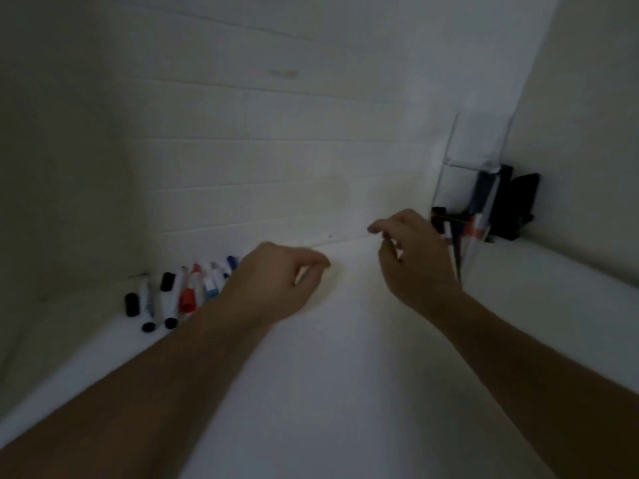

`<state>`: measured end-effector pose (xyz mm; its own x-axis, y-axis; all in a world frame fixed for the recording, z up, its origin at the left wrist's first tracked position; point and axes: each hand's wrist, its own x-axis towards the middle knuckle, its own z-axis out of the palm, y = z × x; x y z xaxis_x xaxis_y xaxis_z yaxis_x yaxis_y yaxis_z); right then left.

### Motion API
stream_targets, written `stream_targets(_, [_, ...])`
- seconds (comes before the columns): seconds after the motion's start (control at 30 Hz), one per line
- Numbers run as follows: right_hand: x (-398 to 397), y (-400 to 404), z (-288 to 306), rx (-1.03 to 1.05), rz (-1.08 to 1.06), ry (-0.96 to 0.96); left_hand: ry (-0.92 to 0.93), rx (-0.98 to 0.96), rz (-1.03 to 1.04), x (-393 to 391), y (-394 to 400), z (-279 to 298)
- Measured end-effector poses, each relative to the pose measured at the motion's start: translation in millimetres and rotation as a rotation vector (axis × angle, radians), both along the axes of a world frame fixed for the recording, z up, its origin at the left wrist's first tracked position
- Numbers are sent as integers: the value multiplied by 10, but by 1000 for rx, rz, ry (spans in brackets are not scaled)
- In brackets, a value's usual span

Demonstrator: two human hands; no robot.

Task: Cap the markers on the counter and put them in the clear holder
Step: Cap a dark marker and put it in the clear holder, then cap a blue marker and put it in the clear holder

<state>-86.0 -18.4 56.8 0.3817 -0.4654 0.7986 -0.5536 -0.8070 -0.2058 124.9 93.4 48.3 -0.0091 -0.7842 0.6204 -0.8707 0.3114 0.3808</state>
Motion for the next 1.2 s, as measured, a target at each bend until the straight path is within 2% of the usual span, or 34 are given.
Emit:
stream_targets(0.17, [775,271,-317,305,254,284,294,-131,341,560,109,226])
stream_targets(0.27, [1100,403,-381,453,298,403,280,-88,494,845,120,191])
stream_targets(0.37, [1228,396,-389,332,242,530,167,62,558,992,26,98])
stream_targets(0.43, [1198,330,-373,308,161,532,93,155,563,1001,-34,34])
stream_targets(0.53, [1045,147,-388,291,22,553,109,267,593,981,-84,-24])
stream_targets(0.6, [858,20,-448,317,-3,517,118,340,602,971,-98,-61])
stream_targets(0.67, [691,-27,-536,377,44,376,79,348,555,956,-127,-104])
stream_targets(0.73, [605,-5,-587,424,105,212,-34,352,503,941,-166,-144])
stream_targets(0.8, [594,20,-595,415,141,141,-187,389,508,909,-187,-155])
stream_targets(1.03, [592,14,-594,465,201,84,-330,519,513,802,-177,-105])
stream_targets(1.2, [585,-7,-586,490,214,42,-350,506,491,896,-173,-116])
